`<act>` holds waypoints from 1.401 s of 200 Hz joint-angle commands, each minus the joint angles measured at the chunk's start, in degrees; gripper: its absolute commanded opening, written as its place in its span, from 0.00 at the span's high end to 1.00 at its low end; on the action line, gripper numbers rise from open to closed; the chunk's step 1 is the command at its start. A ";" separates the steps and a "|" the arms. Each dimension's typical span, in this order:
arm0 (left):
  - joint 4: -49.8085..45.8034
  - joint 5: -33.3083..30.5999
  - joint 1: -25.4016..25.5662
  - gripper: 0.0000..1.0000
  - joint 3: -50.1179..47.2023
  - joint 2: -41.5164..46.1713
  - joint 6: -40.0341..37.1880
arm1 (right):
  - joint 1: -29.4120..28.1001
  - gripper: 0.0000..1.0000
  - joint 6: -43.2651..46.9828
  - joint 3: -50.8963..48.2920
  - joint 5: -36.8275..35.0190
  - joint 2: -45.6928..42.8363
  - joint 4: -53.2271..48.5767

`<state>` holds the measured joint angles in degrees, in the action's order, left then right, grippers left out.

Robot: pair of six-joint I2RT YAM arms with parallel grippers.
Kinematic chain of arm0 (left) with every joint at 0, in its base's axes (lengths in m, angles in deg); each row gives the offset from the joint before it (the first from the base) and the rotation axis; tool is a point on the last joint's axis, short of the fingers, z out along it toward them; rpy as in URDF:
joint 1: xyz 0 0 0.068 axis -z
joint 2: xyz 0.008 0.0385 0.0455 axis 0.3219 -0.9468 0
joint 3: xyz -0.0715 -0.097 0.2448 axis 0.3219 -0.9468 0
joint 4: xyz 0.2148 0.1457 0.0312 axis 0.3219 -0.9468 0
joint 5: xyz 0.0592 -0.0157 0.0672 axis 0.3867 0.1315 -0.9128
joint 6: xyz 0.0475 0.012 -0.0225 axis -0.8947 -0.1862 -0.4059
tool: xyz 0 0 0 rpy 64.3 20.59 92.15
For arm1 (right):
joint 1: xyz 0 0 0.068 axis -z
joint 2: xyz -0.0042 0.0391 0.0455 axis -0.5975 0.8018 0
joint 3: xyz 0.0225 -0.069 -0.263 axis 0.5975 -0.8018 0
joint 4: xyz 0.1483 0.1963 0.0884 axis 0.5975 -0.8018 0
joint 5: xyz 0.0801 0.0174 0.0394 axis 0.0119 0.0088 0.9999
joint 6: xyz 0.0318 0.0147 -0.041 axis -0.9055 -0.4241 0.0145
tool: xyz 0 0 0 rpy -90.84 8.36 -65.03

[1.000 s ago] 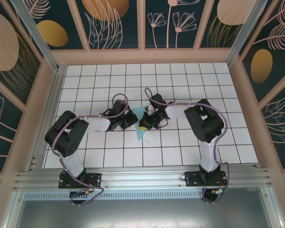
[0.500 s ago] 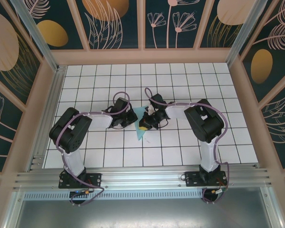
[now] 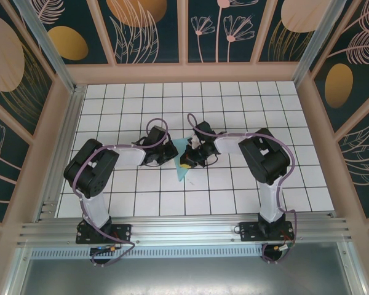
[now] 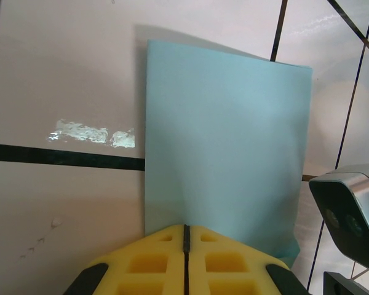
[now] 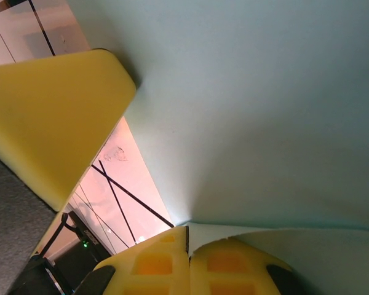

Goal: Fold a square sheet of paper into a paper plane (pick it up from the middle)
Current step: Third fold the triangle at the center of the table.

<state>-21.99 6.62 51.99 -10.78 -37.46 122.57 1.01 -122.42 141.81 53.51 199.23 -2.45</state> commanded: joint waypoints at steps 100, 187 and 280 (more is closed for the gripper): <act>-1.57 1.33 -0.18 0.91 -0.58 -1.69 -1.26 | 0.14 0.99 3.25 0.20 -1.30 -1.78 -5.00; -0.87 2.10 -0.20 0.91 -1.15 -1.66 -1.26 | 0.01 0.98 1.94 -0.24 1.59 -0.25 -1.10; -0.88 2.23 -0.21 0.91 -1.24 -1.52 -1.37 | 0.01 0.97 2.37 -0.25 1.73 1.11 -1.42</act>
<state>-21.38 8.15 51.99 -10.85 -37.73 122.18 1.01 -120.41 141.90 55.06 199.04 -3.46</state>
